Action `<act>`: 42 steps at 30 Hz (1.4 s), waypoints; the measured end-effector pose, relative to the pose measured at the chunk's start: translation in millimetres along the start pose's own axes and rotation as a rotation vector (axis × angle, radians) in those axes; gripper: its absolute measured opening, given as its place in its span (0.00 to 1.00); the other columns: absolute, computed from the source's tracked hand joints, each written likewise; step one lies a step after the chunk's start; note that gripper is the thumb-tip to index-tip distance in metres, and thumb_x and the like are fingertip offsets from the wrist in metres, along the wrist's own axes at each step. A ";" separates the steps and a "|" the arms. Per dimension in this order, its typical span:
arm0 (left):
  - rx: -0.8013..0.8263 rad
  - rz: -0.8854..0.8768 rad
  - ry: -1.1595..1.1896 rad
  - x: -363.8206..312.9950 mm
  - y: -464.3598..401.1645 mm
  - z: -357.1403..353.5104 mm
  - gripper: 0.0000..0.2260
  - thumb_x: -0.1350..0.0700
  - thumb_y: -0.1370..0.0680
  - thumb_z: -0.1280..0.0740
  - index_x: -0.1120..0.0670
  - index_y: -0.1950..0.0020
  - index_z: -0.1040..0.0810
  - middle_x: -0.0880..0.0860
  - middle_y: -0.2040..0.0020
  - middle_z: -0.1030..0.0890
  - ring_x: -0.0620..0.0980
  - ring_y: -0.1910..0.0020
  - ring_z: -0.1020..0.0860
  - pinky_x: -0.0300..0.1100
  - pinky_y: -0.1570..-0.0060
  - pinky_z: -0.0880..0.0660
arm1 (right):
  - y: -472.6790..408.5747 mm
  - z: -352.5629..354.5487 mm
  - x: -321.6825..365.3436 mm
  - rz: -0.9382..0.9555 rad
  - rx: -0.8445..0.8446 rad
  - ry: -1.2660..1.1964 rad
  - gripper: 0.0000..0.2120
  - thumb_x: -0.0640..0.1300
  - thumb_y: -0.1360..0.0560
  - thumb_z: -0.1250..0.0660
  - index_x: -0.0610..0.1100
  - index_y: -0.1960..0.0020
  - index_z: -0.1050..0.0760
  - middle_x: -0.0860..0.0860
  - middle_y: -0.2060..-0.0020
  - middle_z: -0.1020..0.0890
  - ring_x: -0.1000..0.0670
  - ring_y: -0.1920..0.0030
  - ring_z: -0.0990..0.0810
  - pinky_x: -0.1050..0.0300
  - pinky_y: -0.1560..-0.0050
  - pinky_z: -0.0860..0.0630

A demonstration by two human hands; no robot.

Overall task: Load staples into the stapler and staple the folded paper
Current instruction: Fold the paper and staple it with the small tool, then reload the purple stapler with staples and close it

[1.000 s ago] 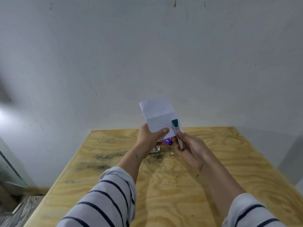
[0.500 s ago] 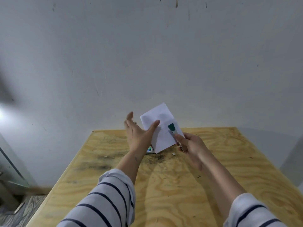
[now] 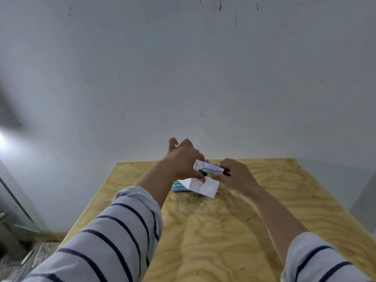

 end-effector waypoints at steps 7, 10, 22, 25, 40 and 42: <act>-0.071 0.036 0.029 0.4 2.7 2.6 0.13 0.39 0.31 0.30 0.45 0.51 0.22 0.44 0.54 0.23 0.42 0.40 0.34 0.52 0.39 0.51 | 2.1 -1.5 2.2 0.023 -0.023 -0.018 0.07 0.42 0.27 0.32 0.38 0.59 0.25 0.48 0.67 0.27 0.53 0.69 0.33 0.65 0.69 0.37; -0.234 0.039 -0.012 0.3 4.9 14.0 0.20 0.38 0.30 0.31 0.40 0.40 0.26 0.41 0.38 0.26 0.44 0.30 0.41 0.55 0.33 0.60 | -2.8 6.0 -0.8 -0.003 -0.076 -0.050 0.06 0.43 0.27 0.32 0.39 0.58 0.24 0.50 0.68 0.26 0.55 0.69 0.32 0.67 0.69 0.35; -0.404 0.647 1.368 47.3 46.5 -55.8 0.24 0.62 0.23 0.34 0.45 0.39 0.46 0.55 0.45 0.25 0.54 0.57 0.19 0.51 0.57 0.19 | -2.3 -1.9 -35.0 -0.287 -0.129 -0.616 0.08 0.46 0.26 0.32 0.41 0.52 0.20 0.51 0.68 0.21 0.52 0.67 0.26 0.63 0.66 0.31; -0.474 0.560 1.246 49.0 44.1 -41.4 0.17 0.65 0.23 0.37 0.48 0.40 0.33 0.51 0.40 0.27 0.53 0.60 0.20 0.50 0.62 0.19 | -1.8 -7.8 -36.6 -0.303 -0.101 -0.608 0.12 0.49 0.25 0.33 0.40 0.54 0.19 0.53 0.73 0.23 0.54 0.71 0.28 0.68 0.72 0.33; -0.493 0.765 1.127 127.0 72.9 -86.9 0.29 0.70 0.26 0.51 0.46 0.33 0.31 0.54 0.37 0.27 0.57 0.45 0.25 0.45 0.64 0.26 | -2.2 1.2 -75.5 -0.414 -0.302 -0.149 0.09 0.42 0.27 0.33 0.41 0.49 0.19 0.50 0.65 0.21 0.51 0.68 0.26 0.61 0.71 0.34; -0.479 0.824 1.067 139.3 81.1 -98.1 0.29 0.70 0.27 0.51 0.46 0.32 0.31 0.55 0.37 0.28 0.58 0.47 0.25 0.46 0.65 0.28 | -2.2 0.4 -78.8 -0.418 -0.310 -0.027 0.07 0.43 0.26 0.34 0.41 0.53 0.19 0.49 0.67 0.20 0.52 0.71 0.27 0.62 0.75 0.37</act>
Point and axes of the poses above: each hand's wrist, its own y-axis away from the middle knuckle, its own z-axis out of the back of the hand, x = y × z, the point moved 10 cm from there along -y, towards the middle knuckle
